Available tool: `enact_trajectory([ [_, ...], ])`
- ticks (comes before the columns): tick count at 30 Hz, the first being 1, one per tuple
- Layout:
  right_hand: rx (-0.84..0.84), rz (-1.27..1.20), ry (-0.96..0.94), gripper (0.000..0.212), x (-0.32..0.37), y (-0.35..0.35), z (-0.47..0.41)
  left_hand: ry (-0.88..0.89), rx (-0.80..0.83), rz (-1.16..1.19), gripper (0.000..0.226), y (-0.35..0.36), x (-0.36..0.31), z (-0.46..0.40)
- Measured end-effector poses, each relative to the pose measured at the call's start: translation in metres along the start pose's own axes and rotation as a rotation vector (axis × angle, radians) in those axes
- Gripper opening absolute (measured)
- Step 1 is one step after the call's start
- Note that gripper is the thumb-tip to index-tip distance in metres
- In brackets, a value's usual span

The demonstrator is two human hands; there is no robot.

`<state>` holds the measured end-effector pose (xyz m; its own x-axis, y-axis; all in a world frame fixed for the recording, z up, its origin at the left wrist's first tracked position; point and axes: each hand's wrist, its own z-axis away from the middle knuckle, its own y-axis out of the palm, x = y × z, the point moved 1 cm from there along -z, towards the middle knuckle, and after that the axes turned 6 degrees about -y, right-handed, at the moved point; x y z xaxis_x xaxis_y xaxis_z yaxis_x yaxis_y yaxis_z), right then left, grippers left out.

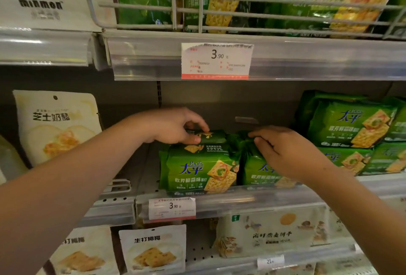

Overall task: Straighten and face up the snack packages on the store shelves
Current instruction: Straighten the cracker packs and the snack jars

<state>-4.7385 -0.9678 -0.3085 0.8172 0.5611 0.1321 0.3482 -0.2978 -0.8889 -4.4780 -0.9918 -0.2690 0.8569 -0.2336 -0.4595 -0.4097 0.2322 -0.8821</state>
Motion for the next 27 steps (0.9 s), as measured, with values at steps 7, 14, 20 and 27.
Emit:
enact_trajectory([
  [7,-0.036,-0.004,-0.002,0.031,0.0,0.002,0.002,-0.139,-0.022,-0.033,0.04,0.0,-0.001,-0.005],
  [14,-0.059,-0.009,-0.022,0.03,0.0,0.002,0.004,-0.086,-0.339,-0.298,0.029,-0.001,0.02,-0.006],
  [20,-0.076,-0.026,-0.036,0.03,0.001,0.003,0.006,-0.166,-0.196,-0.12,0.03,0.004,0.045,-0.017],
  [27,-0.101,-0.018,-0.057,0.027,-0.002,0.006,0.006,-0.402,0.116,-0.261,0.049,-0.003,0.051,-0.036],
])
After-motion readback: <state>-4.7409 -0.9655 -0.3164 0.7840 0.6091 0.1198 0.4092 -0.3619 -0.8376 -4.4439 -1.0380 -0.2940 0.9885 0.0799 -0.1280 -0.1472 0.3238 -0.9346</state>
